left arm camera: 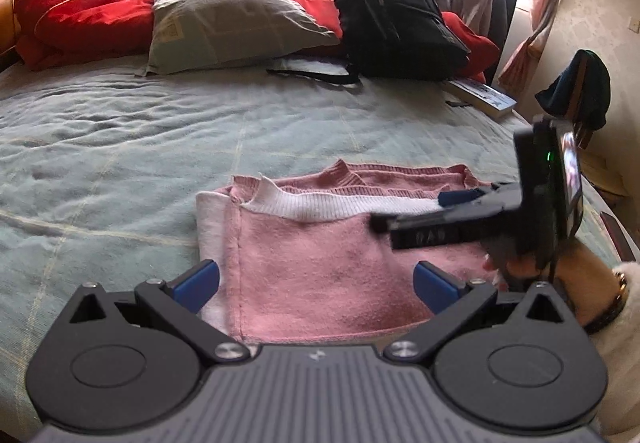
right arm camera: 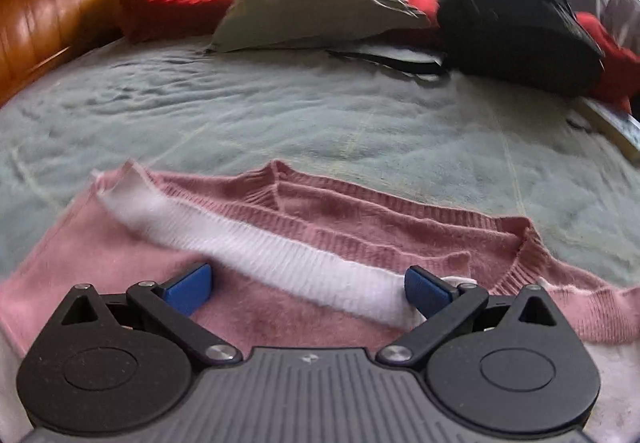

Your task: Fold clothes

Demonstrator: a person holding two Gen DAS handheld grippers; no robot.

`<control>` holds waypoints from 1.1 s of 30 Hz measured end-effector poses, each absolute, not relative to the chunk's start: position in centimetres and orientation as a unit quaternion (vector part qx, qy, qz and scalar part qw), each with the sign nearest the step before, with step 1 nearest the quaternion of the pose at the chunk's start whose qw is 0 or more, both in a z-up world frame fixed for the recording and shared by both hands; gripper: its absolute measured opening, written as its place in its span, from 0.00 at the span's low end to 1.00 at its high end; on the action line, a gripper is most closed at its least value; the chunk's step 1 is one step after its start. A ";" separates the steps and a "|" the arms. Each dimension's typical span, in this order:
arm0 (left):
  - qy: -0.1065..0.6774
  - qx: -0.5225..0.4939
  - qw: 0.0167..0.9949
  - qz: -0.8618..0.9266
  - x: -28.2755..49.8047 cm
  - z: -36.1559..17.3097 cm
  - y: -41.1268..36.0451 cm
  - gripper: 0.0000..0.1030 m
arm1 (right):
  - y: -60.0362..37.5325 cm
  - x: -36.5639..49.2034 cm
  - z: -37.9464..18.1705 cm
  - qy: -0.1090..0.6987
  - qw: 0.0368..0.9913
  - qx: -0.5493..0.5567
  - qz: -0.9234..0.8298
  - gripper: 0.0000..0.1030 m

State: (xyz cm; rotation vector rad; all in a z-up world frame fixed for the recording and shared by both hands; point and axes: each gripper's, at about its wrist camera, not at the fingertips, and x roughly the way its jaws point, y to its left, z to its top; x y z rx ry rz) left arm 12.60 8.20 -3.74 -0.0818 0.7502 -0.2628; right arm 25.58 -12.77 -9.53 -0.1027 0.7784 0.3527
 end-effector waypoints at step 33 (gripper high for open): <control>0.418 -0.065 0.884 -0.196 21.3 -7.5 -0.2 0.99 | -25.4 14.9 -9.3 0.358 0.931 0.001 0.077 1.00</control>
